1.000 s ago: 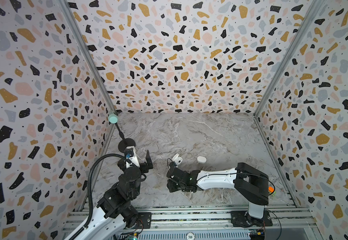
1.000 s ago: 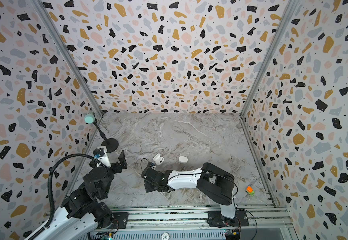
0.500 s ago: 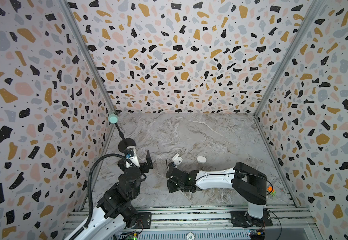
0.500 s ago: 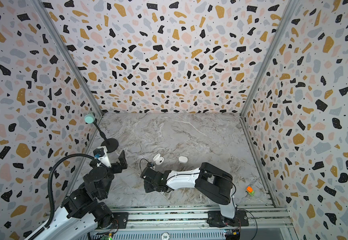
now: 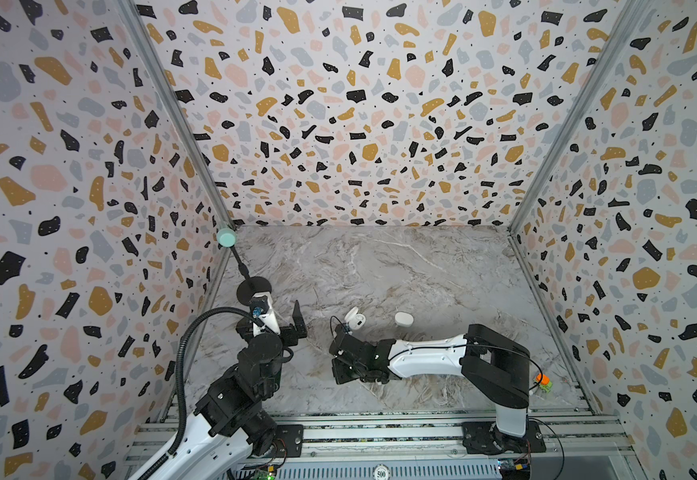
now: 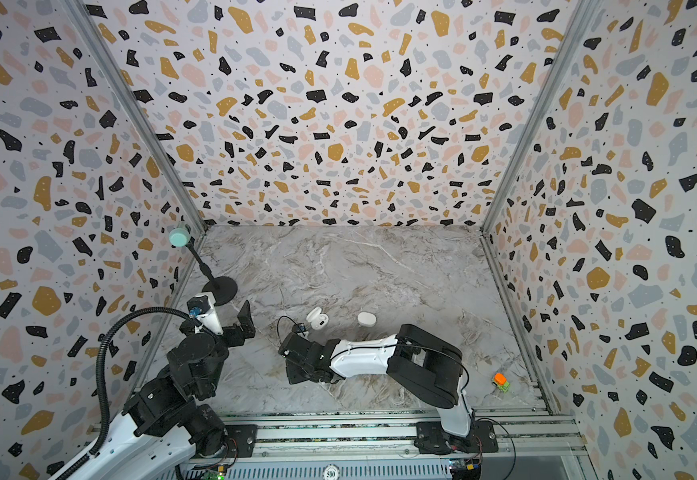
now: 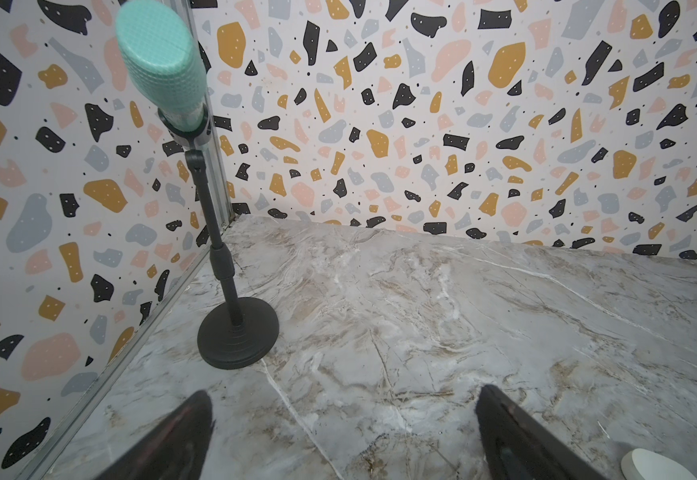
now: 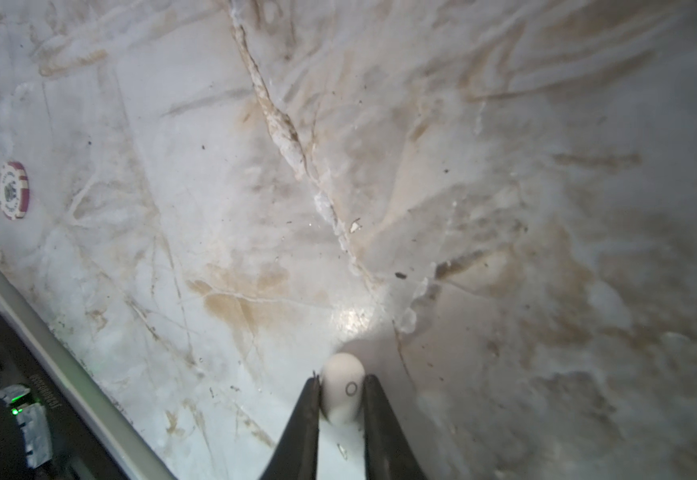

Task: Insert the wireless bluetooth earbuds into the charging case

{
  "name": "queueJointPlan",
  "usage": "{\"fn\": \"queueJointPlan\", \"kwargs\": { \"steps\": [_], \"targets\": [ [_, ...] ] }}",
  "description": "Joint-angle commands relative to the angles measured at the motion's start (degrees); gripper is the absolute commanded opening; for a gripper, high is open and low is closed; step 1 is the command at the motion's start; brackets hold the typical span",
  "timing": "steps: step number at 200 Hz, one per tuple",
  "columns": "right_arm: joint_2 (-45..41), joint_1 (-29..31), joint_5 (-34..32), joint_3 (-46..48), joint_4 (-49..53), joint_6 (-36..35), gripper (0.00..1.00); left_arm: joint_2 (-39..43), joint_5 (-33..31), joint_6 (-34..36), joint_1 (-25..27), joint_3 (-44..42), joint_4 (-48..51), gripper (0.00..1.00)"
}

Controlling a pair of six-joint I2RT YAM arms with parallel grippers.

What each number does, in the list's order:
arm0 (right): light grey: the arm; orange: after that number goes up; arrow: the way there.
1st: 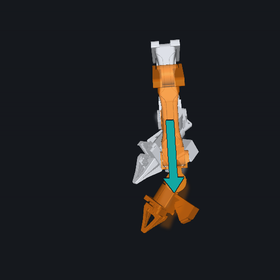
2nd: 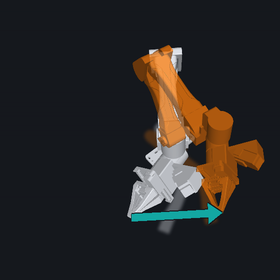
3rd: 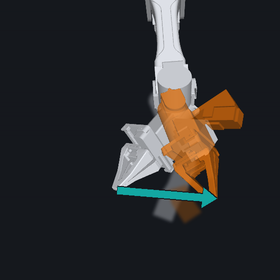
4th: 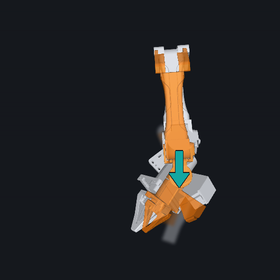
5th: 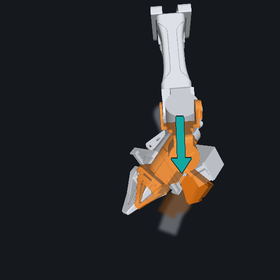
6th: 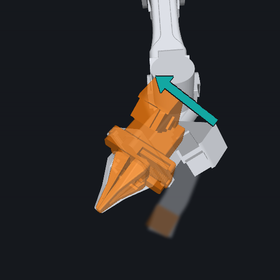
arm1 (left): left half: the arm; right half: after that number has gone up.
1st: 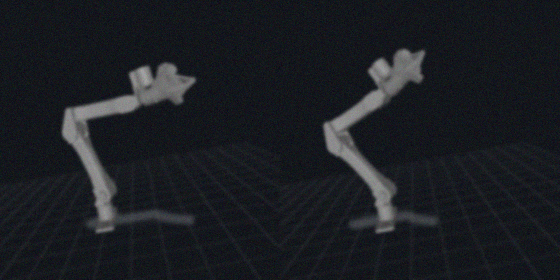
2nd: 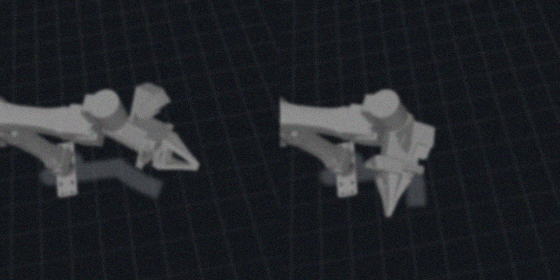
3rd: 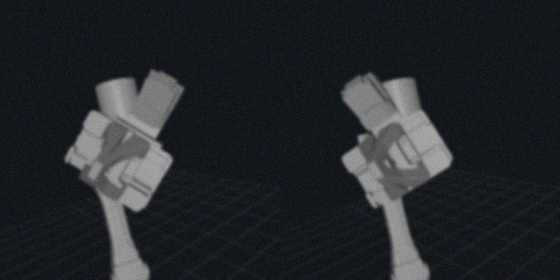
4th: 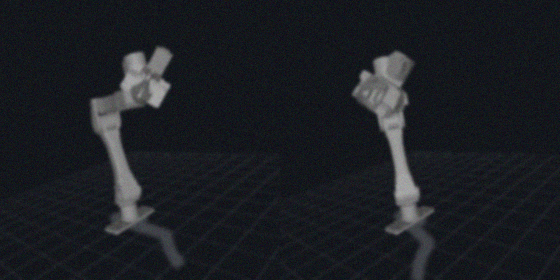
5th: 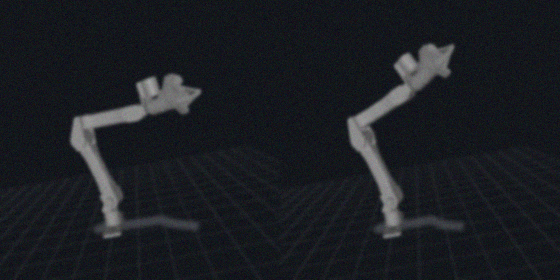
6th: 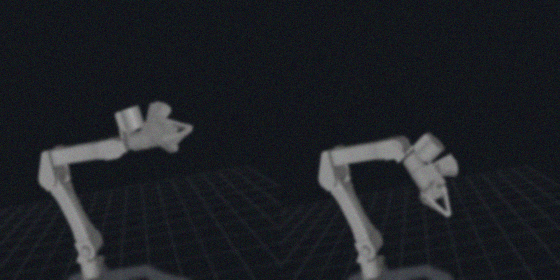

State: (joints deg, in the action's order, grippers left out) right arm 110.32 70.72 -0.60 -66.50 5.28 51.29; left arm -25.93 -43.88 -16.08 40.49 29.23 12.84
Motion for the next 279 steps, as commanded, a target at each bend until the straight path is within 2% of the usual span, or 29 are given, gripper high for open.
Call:
{"fn": "queueJointPlan", "kwargs": {
  "steps": [1, 80, 166, 251, 279],
  "targets": [
    [0.4, -0.1, -0.2, -1.9, 2.0, -0.5, 0.2, -0.3, 0.3, 0.3, -0.4, 0.6, -1.7, 1.0],
    [0.9, -0.2, -0.2, -2.9, 2.3, -0.6, 0.24, -0.4, 0.8, 0.2, -0.5, 0.6, -1.7, 1.0],
    [2.5, -0.4, -0.6, -4.9, 3.5, -0.4, 0.24, 0.0, 1.2, 0.0, -0.6, 0.4, -1.8, 1.0],
    [1.4, -0.4, -1.7, -5.2, 4.3, -0.7, 0.16, 0.2, 1.5, -0.1, -0.7, 0.3, -1.8, 1.0],
    [-0.9, -0.4, -4.1, -5.1, 4.6, -2.2, 0.15, 0.2, 1.6, -0.1, -0.7, 0.3, -1.8, 1.0]
  ]
}}
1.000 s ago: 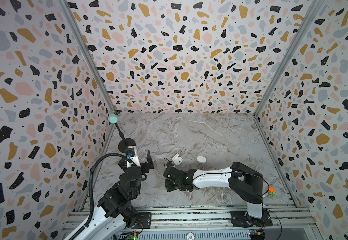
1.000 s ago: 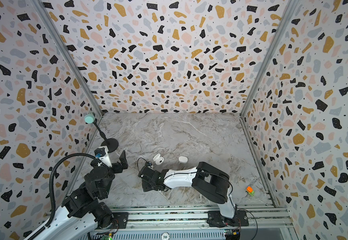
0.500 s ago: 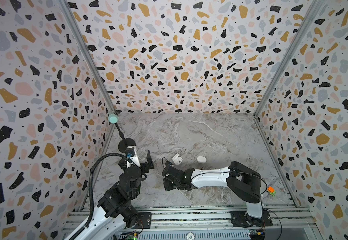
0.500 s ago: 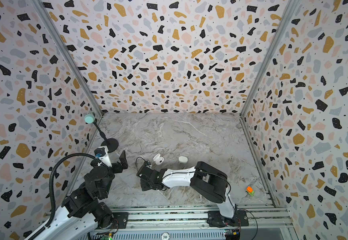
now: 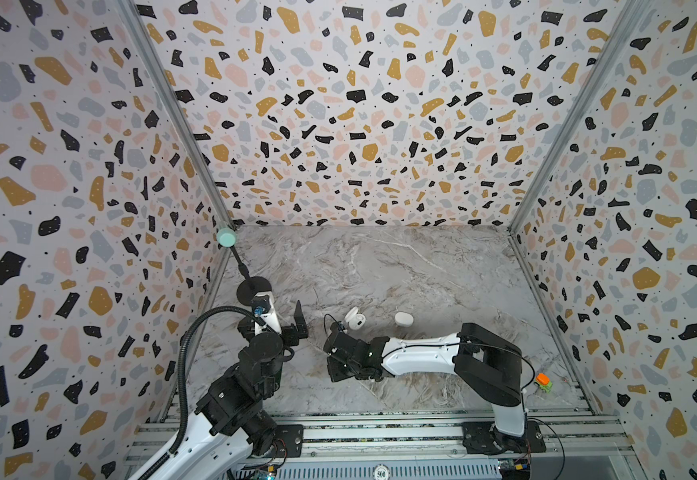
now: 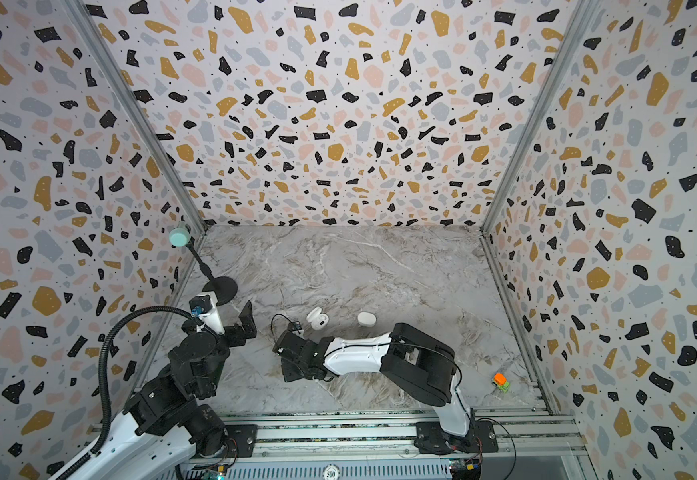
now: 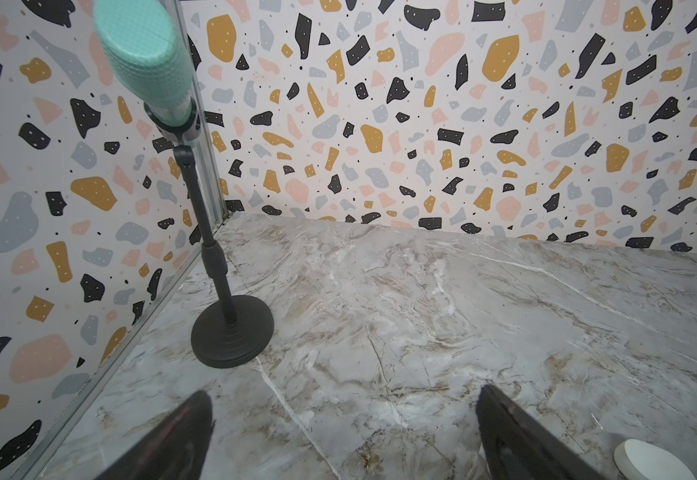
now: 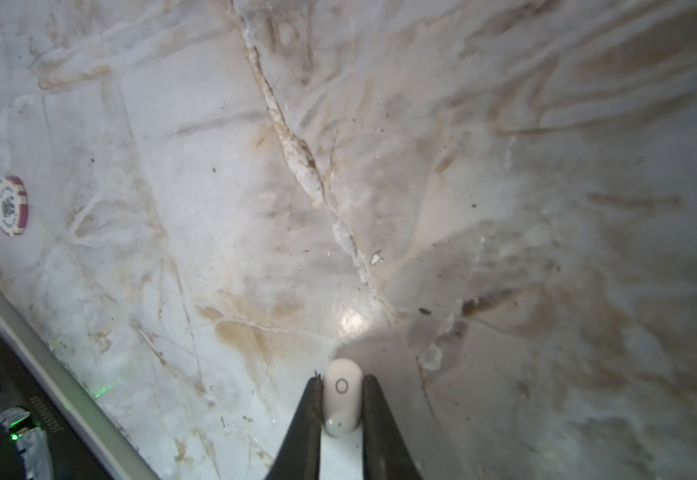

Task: Insert the wireless bluetooth earbuds into the charging case
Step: 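Carry the held earbud over the open white case with the right gripper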

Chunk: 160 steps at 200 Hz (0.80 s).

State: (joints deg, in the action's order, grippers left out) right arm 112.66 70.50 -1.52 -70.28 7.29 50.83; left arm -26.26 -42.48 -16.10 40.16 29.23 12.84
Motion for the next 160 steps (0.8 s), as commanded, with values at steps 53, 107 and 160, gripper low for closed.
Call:
{"fn": "queueJointPlan", "kwargs": {
  "steps": [53, 107, 160],
  "targets": [
    [-10.2, -1.6, -11.0, 0.3, 4.0, -5.6, 0.14, 0.4, 0.7, -0.1, -0.4, 0.2, -1.9, 1.0],
    [-14.1, -8.0, -12.2, 3.7, 3.0, -7.7, 0.13, -0.4, 1.6, 0.0, -0.4, 0.2, -1.9, 1.0],
    [-11.1, -11.8, -13.4, 2.4, 2.4, -8.5, 0.13, -1.3, 2.3, 0.1, -0.4, 0.2, -2.2, 1.0]
  ]
}}
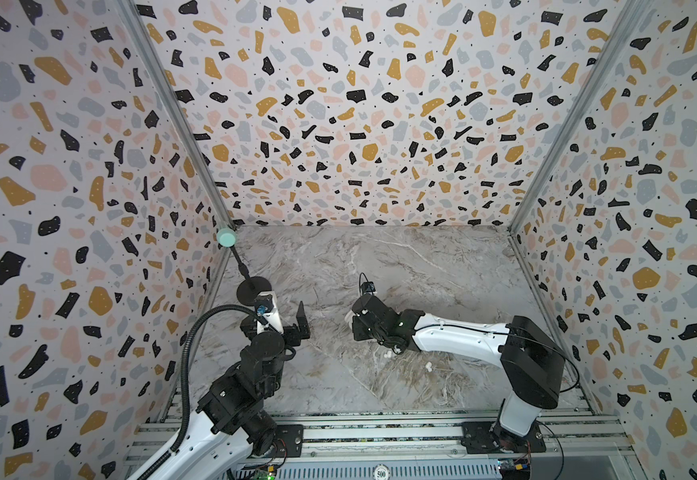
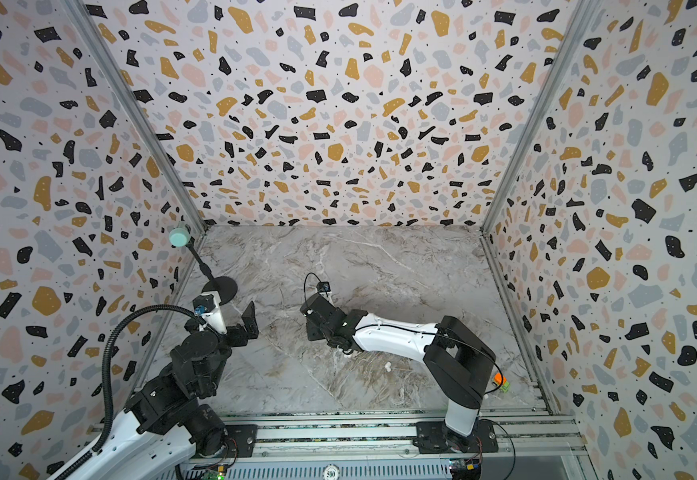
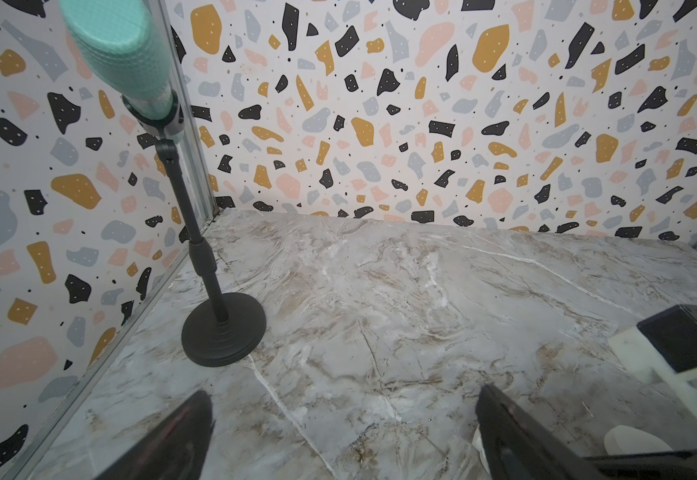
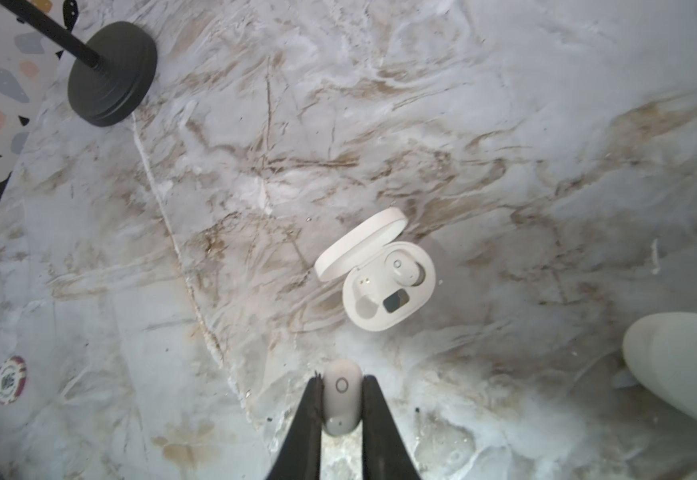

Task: Insert the wireless bluetooth earbuds into the charging case
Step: 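Carry the held earbud over the open white case with the right gripper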

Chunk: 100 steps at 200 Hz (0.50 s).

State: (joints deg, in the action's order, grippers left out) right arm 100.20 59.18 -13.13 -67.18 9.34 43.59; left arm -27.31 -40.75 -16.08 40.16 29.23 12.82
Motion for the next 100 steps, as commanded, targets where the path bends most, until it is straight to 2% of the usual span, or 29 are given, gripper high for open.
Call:
{"fn": "queueJointPlan", "kwargs": {
  "steps": [1, 100],
  "targets": [
    [1.4, -0.5, -1.8, -0.7, 0.3, -1.3, 0.13, -0.2, 0.5, 0.1, -0.4, 0.3, -2.2, 1.0],
    [6.7, -1.4, -3.0, -3.7, -2.6, -4.9, 0.12, -1.1, 1.3, 0.3, -0.4, 0.3, -2.4, 1.0]
  ]
}}
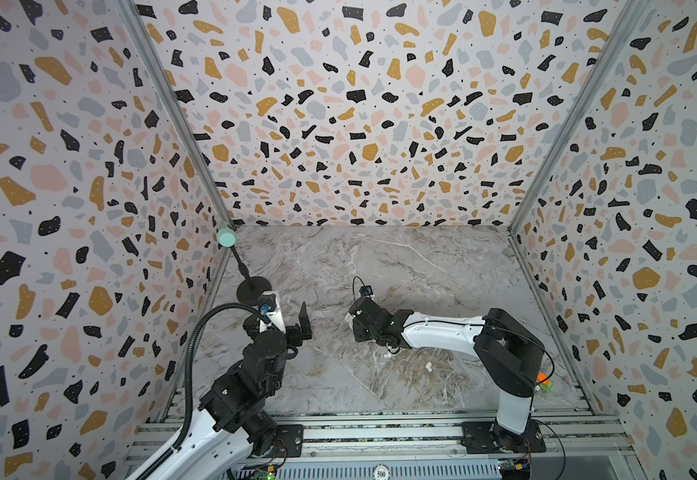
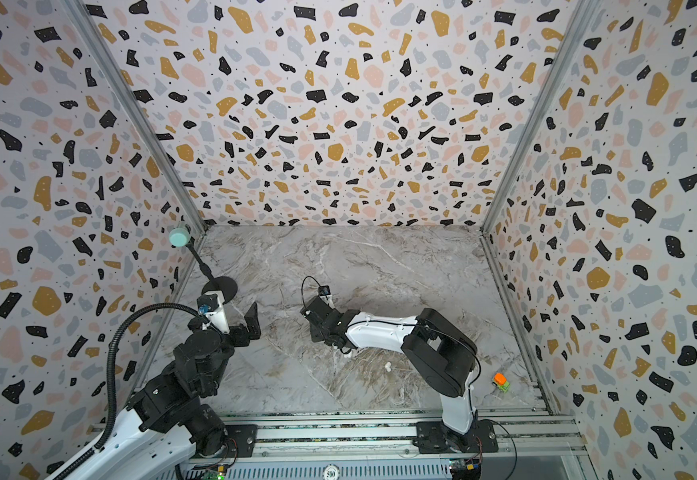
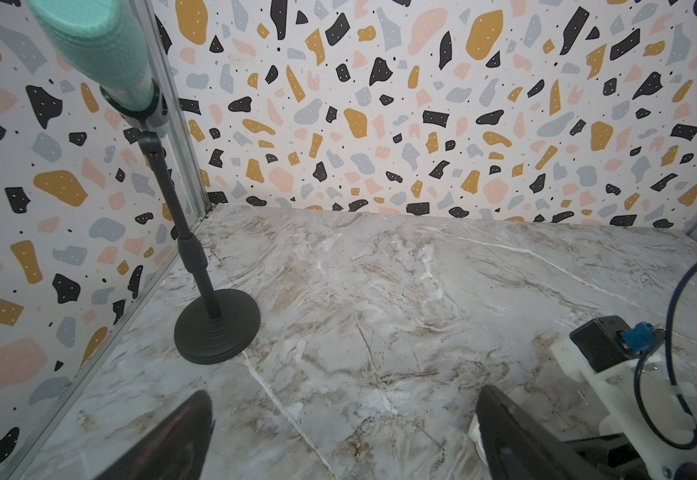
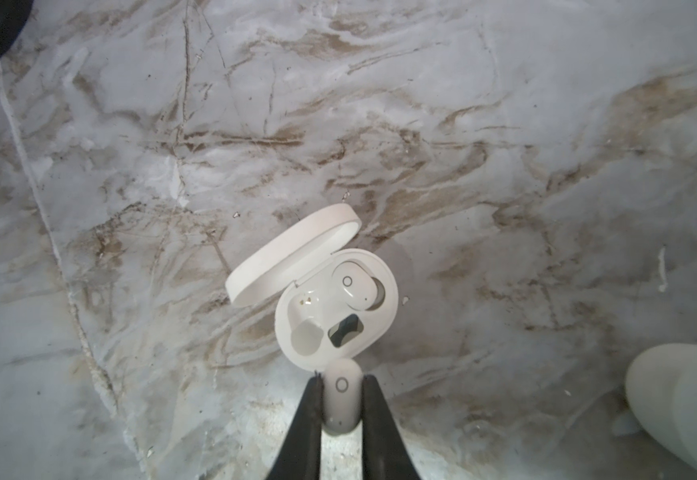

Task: Insert the wireless bluetooth earbuds into the charging case
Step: 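Carry the held earbud over the open white case with the right gripper, then lower the held earbud into the empty slot of the open case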

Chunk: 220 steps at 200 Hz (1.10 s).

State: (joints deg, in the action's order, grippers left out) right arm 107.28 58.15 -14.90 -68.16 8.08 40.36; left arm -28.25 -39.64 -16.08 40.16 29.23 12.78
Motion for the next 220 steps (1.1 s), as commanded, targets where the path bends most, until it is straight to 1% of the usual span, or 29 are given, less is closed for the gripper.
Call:
{"fn": "queueJointPlan", "kwargs": {
  "steps": [1, 121, 220],
  "targets": [
    [-0.3, -0.3, -1.2, -2.7, -1.3, -1.7, 0.12, -0.1, 0.2, 0.3, -0.4, 0.3, -2.3, 1.0],
    [4.1, -1.3, -0.8, -6.9, -1.6, -3.4, 0.11, -0.1, 0.2, 0.2, -0.5, 0.2, -2.3, 1.0],
    [5.2, -1.2, 0.1, -6.5, -2.1, -2.6, 0.1, 0.0, 0.3, 0.3, -0.5, 0.2, -2.3, 1.0]
  ]
}}
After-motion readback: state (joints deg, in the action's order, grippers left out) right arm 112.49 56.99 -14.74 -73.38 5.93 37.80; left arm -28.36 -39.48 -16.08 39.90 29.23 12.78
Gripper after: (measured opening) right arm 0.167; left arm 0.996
